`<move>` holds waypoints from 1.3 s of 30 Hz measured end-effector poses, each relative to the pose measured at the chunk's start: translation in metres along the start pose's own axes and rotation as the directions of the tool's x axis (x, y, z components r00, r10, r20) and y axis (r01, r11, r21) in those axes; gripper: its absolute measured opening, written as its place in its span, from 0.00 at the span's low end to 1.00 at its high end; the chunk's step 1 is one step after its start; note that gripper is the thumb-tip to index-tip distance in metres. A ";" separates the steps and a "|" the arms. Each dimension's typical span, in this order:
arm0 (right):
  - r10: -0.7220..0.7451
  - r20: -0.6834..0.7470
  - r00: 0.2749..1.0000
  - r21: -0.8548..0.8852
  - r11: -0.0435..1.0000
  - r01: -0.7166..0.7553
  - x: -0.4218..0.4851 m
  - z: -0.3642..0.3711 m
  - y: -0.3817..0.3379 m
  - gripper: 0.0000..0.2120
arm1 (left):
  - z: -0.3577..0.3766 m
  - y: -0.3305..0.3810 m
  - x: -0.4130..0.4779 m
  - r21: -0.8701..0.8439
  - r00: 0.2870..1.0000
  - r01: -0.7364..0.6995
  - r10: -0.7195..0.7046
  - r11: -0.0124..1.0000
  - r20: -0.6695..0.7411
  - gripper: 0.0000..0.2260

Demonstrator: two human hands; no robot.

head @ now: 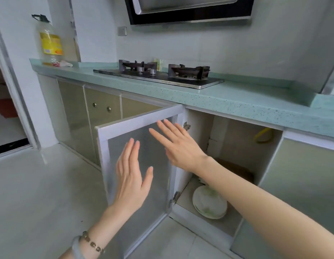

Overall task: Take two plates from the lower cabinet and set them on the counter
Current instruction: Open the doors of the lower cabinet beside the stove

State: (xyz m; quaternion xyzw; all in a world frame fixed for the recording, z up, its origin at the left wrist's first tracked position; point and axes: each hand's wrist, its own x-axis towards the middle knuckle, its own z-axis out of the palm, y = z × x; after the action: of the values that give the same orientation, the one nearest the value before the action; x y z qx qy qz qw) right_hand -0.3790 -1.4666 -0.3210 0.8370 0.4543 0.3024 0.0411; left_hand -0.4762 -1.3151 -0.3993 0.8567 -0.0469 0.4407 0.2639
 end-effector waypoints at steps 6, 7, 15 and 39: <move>0.048 0.254 0.966 -0.419 0.906 0.065 -0.120 -0.019 0.104 0.31 | 0.120 0.056 0.000 -0.016 0.952 -0.090 0.091 0.996 0.294 0.33; 0.079 0.292 0.953 -0.459 0.886 0.067 -0.136 -0.022 0.115 0.31 | 0.141 0.066 0.001 -0.034 0.937 -0.115 0.120 0.993 0.329 0.33; 0.396 0.536 0.746 -0.750 0.630 0.204 -0.207 -0.025 0.170 0.28 | 0.280 0.151 0.004 -0.163 0.802 -0.098 0.175 0.982 0.571 0.31; 0.148 0.576 0.804 -0.563 0.785 0.258 -0.251 -0.091 0.079 0.05 | 0.222 0.190 -0.043 -0.597 0.546 0.109 0.454 0.795 0.704 0.09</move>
State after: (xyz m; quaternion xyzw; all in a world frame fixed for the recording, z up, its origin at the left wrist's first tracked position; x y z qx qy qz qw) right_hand -0.4720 -1.7288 -0.3380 0.8132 0.3195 0.1561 0.4607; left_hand -0.4000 -1.5939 -0.4592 0.8272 -0.3842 -0.0210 0.4095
